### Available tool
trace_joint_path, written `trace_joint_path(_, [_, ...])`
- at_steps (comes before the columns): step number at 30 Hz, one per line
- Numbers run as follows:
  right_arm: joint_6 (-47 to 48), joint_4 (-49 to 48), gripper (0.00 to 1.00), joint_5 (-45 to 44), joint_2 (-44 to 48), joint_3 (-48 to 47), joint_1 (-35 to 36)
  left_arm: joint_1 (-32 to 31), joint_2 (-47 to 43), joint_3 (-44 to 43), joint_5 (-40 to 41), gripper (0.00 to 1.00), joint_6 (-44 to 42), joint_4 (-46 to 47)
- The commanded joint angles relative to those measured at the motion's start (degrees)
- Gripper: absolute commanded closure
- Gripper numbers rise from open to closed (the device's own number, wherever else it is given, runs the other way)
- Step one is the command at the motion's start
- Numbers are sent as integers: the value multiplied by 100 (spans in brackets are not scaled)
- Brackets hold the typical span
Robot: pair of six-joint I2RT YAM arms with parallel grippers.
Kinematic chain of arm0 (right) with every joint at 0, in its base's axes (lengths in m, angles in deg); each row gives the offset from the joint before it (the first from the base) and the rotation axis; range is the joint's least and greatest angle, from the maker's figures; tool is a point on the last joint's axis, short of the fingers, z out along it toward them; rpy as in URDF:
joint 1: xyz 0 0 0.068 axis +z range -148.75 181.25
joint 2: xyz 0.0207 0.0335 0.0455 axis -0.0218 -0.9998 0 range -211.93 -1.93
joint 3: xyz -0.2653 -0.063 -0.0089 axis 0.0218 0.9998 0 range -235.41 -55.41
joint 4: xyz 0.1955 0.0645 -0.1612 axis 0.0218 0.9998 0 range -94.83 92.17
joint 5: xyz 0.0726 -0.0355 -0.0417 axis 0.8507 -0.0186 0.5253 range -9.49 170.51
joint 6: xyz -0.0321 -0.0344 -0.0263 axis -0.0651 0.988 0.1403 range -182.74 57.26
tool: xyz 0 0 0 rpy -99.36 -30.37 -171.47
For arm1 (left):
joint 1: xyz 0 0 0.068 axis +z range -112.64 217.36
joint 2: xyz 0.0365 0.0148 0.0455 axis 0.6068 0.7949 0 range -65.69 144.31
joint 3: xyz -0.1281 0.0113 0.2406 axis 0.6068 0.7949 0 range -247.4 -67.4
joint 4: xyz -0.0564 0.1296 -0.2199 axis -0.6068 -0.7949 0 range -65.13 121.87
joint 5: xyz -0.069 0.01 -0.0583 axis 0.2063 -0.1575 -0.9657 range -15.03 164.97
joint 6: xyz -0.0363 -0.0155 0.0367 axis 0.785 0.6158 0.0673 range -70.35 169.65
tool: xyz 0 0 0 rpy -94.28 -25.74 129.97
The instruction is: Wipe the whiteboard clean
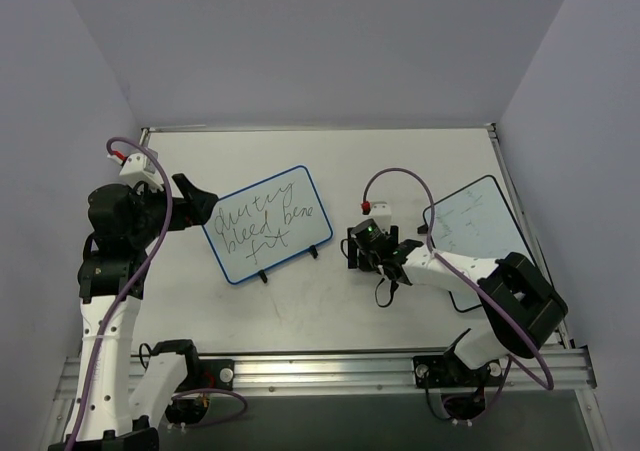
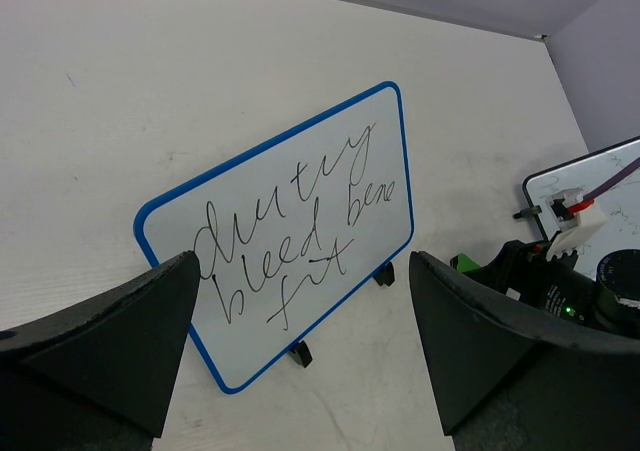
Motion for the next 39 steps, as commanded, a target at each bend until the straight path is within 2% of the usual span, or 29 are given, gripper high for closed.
trace_joint_path(1, [5, 338, 34, -355, -46, -189, 63, -13, -2, -41, -71, 6, -6, 262])
trace_joint_path(14, [75, 865, 33, -654, 165, -479, 221, -13, 24, -50, -72, 6, -6, 262])
trace_joint_path(21, [242, 954, 32, -751, -107, -672, 221, -13, 24, -50, -80, 6, -15, 262])
trace_joint_path(29, [549, 708, 19, -295, -239, -620, 160, -13, 33, -59, -89, 6, -23, 262])
trace_joint_path(32, [567, 716, 19, -162, -283, -628, 98, -13, 33, -50, -89, 6, -15, 254])
trace_joint_path(37, [594, 699, 28, 145, -310, -558, -77, -13, 24, -50, -89, 6, -24, 254])
trace_joint_path(39, [602, 708, 28, 242, -275, -523, -217, -13, 33, -50, -89, 6, -32, 254])
